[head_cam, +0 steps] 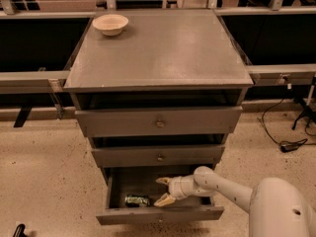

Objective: Pick green can from bottom drawer and place on counter

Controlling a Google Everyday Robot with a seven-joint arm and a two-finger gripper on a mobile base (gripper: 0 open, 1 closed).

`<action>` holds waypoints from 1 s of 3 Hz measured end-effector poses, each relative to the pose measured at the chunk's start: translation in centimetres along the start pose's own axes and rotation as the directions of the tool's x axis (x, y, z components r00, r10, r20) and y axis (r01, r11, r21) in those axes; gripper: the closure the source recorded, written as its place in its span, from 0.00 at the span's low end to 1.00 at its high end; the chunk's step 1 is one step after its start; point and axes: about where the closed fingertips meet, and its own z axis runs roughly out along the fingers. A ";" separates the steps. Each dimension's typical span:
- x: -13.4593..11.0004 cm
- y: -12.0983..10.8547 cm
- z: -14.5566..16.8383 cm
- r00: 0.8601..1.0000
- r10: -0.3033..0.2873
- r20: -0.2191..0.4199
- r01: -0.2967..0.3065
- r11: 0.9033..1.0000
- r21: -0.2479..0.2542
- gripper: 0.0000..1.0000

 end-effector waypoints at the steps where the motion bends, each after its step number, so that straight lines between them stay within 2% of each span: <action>1: 1.2 -0.9 1.9 1.000 0.007 0.023 -0.008 0.999 0.046 0.34; 2: 1.4 -1.5 3.4 1.000 0.000 0.029 -0.002 0.997 0.073 0.34; 3: 1.5 -1.9 5.8 0.999 -0.015 0.045 0.012 0.998 0.060 0.37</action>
Offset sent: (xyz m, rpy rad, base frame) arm 0.0335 0.0254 -0.0416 0.0356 -0.0812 -0.0852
